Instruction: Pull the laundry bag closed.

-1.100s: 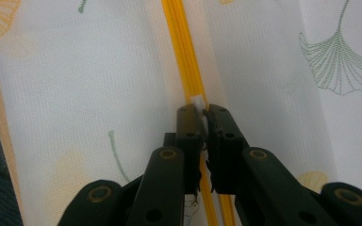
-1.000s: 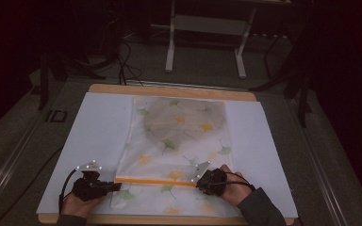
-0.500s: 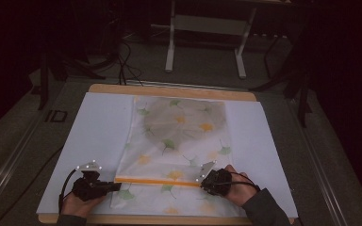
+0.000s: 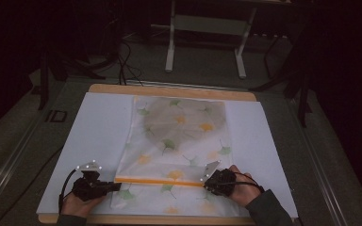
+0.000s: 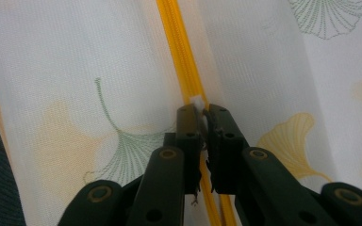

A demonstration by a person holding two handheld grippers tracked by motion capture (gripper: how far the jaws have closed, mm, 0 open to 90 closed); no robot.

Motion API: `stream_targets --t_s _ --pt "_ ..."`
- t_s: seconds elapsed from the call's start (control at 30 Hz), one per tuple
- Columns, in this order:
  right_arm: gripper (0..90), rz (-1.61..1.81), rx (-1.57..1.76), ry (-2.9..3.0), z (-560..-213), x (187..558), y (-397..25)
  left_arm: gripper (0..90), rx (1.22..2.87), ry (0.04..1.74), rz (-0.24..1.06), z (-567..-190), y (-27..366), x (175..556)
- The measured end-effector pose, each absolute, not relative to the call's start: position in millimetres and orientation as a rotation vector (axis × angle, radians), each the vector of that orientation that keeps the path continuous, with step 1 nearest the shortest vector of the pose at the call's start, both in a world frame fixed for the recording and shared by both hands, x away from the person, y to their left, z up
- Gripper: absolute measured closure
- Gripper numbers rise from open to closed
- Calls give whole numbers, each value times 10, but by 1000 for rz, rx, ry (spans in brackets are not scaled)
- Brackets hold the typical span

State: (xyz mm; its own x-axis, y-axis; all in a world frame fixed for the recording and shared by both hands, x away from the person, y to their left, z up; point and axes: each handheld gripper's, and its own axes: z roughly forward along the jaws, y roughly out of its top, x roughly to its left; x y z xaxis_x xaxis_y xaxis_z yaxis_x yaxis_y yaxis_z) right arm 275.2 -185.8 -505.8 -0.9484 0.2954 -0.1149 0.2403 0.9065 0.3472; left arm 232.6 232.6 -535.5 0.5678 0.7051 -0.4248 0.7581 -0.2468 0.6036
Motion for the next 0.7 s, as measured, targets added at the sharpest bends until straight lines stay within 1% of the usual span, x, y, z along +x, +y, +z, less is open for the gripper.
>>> stream_targets --t_s 0.7 --pt "845 513 482 2898 -5059 2753 -2096 871 1995 1174 -86 -5359 2332 2329"
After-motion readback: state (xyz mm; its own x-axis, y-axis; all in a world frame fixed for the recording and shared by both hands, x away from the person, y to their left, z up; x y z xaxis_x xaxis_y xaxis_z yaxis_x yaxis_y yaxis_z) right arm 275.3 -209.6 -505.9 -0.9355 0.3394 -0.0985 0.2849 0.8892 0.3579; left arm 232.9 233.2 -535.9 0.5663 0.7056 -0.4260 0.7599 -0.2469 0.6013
